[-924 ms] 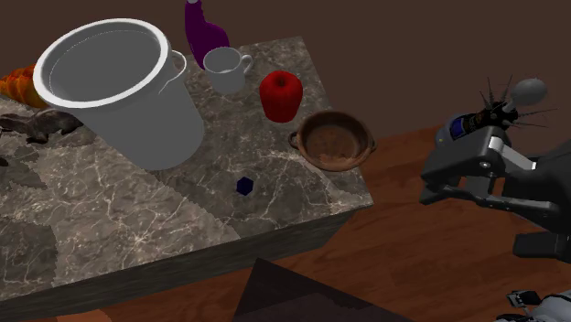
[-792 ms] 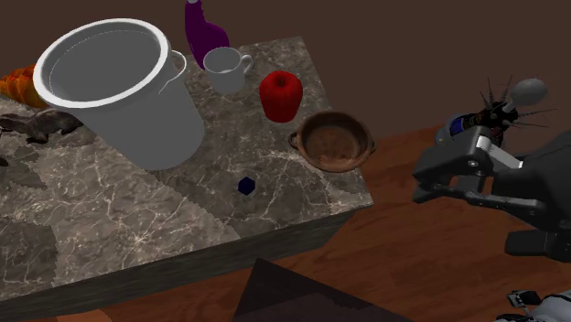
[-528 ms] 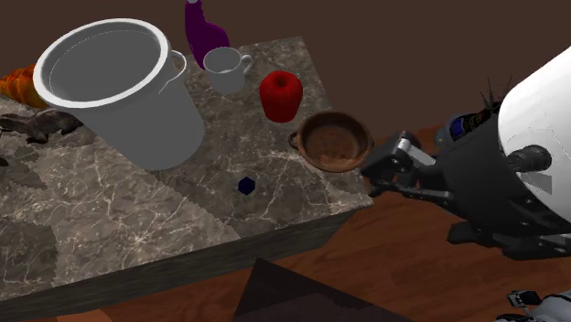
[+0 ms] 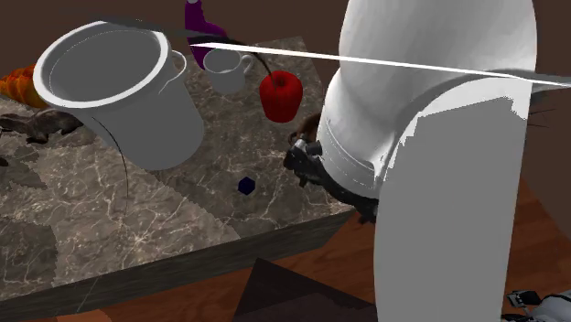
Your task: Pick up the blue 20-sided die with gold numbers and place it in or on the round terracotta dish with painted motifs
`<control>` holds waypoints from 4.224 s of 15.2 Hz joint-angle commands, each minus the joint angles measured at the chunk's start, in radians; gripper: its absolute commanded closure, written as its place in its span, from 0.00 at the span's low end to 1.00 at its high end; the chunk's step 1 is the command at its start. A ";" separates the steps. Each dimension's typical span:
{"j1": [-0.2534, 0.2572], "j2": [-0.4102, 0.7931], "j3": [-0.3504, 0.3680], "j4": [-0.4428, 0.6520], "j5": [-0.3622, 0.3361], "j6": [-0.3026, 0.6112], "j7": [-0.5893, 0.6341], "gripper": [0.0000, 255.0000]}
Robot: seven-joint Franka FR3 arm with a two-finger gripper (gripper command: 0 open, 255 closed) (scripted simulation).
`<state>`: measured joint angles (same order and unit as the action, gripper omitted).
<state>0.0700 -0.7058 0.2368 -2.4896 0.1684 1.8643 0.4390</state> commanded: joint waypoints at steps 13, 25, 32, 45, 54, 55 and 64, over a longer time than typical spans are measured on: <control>-0.001 0.386 0.357 0.053 -0.019 0.316 0.396 0.00; -0.041 0.638 0.469 0.074 -0.197 0.495 0.609 0.00; -0.041 0.638 0.469 0.074 -0.197 0.495 0.609 0.00; -0.038 0.613 0.466 0.083 -0.175 0.467 0.591 1.00; -0.026 0.521 0.442 0.138 -0.105 0.339 0.532 1.00; -0.025 0.512 0.439 0.145 -0.100 0.325 0.527 1.00; -0.017 0.449 0.413 0.219 -0.067 0.197 0.494 1.00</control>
<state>0.0522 -0.2493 0.6530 -2.2795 0.0979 2.0770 0.9364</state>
